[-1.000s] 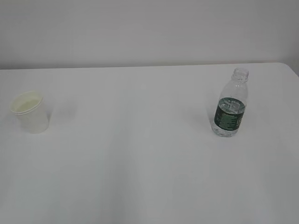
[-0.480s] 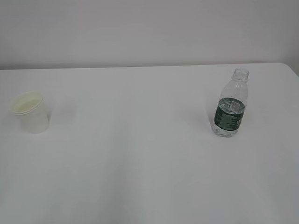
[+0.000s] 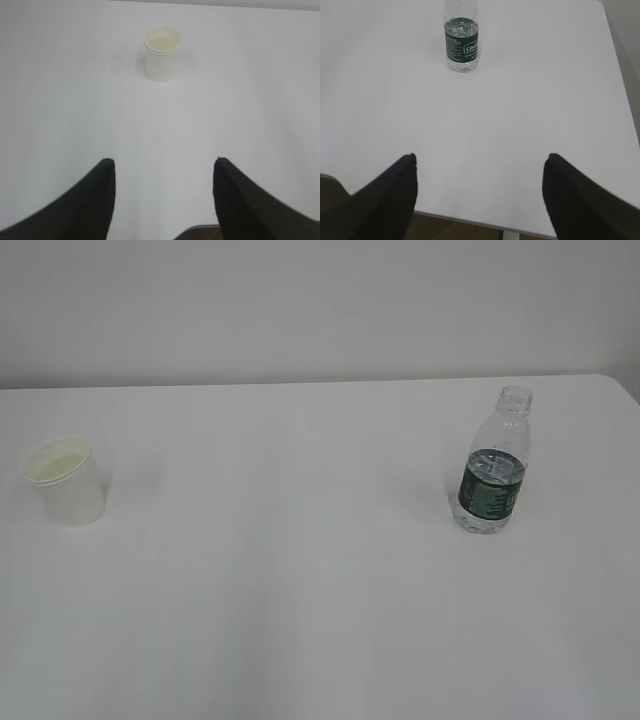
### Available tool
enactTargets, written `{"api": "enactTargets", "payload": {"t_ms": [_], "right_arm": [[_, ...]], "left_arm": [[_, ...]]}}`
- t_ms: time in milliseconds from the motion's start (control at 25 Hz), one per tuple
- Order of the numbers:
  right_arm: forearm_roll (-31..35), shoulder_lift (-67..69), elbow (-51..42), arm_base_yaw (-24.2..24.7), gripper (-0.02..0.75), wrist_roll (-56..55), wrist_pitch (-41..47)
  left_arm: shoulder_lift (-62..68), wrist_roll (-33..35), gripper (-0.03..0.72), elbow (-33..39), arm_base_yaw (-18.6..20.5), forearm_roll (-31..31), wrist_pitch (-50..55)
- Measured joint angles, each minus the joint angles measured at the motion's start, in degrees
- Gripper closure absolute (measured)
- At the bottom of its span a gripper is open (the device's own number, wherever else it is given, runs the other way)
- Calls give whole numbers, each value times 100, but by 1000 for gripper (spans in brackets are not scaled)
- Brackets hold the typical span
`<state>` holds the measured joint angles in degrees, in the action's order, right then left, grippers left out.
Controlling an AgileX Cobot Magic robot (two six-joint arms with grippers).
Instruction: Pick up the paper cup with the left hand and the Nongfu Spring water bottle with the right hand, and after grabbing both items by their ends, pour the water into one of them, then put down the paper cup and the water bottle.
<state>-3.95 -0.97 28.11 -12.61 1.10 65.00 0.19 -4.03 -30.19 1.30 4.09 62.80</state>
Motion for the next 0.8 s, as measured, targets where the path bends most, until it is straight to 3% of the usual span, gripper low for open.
{"api": "enactTargets", "payload": {"t_ms": [800], "right_arm": [[0,0,0,0,148,0,0]], "left_arm": [[0,0,246,0,0,0,0]]}}
